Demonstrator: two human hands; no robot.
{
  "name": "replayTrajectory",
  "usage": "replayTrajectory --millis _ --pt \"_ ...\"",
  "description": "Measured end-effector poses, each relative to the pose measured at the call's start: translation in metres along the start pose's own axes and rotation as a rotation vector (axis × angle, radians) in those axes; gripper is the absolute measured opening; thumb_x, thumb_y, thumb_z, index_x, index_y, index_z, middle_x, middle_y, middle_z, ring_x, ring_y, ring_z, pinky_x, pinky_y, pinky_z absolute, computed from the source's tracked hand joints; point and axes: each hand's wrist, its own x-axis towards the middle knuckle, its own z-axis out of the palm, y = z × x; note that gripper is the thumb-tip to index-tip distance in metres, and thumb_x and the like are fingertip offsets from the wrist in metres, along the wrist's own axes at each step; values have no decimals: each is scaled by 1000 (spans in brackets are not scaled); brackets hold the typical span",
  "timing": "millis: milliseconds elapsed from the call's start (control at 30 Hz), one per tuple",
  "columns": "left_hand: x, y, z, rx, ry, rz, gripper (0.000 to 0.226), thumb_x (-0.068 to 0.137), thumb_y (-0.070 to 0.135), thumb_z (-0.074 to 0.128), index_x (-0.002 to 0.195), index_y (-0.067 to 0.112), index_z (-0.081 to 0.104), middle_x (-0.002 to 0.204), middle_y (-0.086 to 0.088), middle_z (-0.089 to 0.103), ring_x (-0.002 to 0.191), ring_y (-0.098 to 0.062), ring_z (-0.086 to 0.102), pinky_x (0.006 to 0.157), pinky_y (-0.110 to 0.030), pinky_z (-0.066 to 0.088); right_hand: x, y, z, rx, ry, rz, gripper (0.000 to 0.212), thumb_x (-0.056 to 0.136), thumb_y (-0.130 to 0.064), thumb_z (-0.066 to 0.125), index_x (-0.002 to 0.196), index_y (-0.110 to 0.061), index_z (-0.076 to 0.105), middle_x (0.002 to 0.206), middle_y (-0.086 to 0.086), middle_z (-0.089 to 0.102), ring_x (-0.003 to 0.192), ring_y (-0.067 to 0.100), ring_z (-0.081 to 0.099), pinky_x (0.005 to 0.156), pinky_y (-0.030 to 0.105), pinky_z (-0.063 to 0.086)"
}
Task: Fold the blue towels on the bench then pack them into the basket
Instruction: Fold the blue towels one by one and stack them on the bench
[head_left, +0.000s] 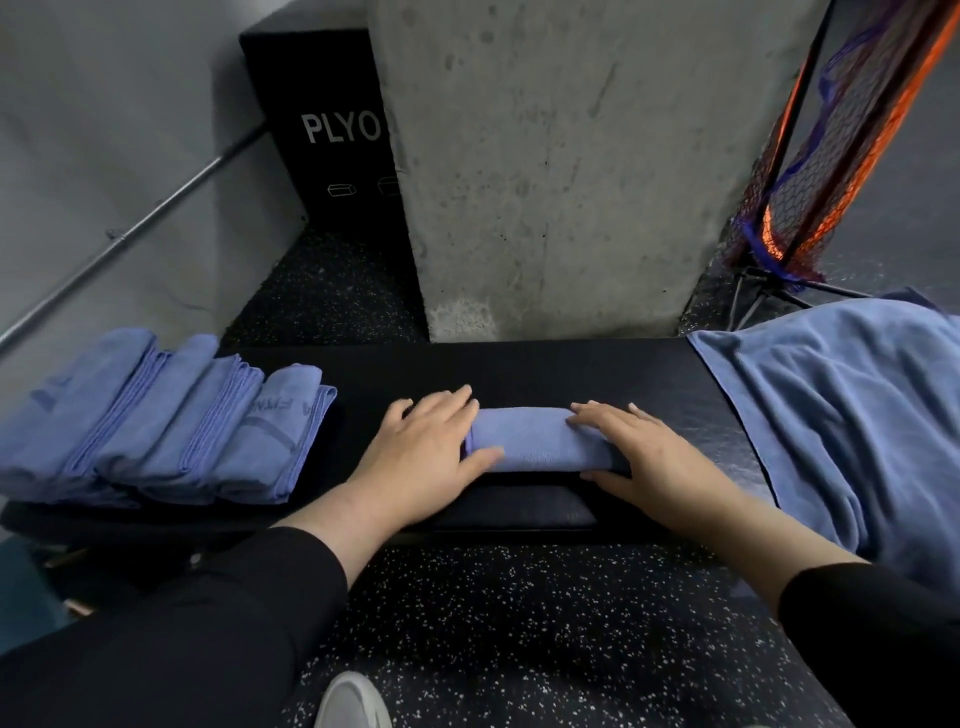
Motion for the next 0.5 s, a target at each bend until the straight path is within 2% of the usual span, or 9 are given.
replayTrajectory --millis 33,100,133,167,233,300,333,400,500 --pt "-2 1 -6 -41 113 -40 72 95 68 25 146 23 49 154 6 44 141 -16 39 113 -42 31 0 -2 -1 -35 43 -6 59 86 -30 74 140 -28 49 147 -12 52 136 9 47 117 38 33" --pt "-7 8 -21 -292 332 -186 49 98 58 37 104 20 68 108 4 68 103 -20 62 89 -39 46 0 -11 -5 -95 131 25 49 85 -33 69 131 -26 54 127 -8 65 112 20 63 97 37 50" --pt "-9 15 -29 -507 355 -308 45 100 53 43 88 16 67 89 4 70 86 -21 66 79 -41 51 1 -18 -8 -114 155 60 45 85 -37 65 128 -27 54 117 -8 68 101 23 65 84 38 53" --pt "-13 24 -38 -742 290 -457 47 101 50 47 83 12 67 78 1 72 76 -22 70 75 -45 57 1 -24 -10 -125 171 94 41 86 -40 62 124 -28 53 109 -8 68 93 24 66 75 38 53" --pt "-24 46 -47 -1213 25 -695 49 101 51 52 100 5 70 85 -9 76 78 -25 75 75 -46 63 2 -38 -14 -144 185 154 35 88 -45 60 118 -28 54 97 -8 69 84 23 66 66 39 51" --pt "-34 64 -49 -1555 -210 -790 61 98 55 56 130 3 56 116 -21 70 103 -33 72 85 -47 62 0 -56 -16 -182 240 153 32 87 -47 59 111 -27 56 90 -6 69 78 23 66 60 37 49" --pt "-36 70 -48 -1682 -249 -803 68 97 55 57 141 3 48 129 -25 64 116 -36 66 92 -49 59 -2 -66 -16 -199 272 119 32 85 -47 57 109 -27 58 88 -6 69 76 23 66 57 36 48" --pt "-36 74 -50 -1852 -180 -791 65 99 52 57 144 5 47 134 -23 62 123 -36 62 99 -52 54 -5 -90 -16 -208 281 26 36 83 -49 53 107 -25 62 94 -6 70 80 22 68 59 35 49" --pt "-35 70 -59 -1940 35 -789 37 101 42 59 125 13 61 109 -15 76 99 -31 74 82 -45 60 -7 -114 -19 -37 236 -52 44 88 -59 51 112 -26 66 117 -10 66 100 15 65 80 36 53"
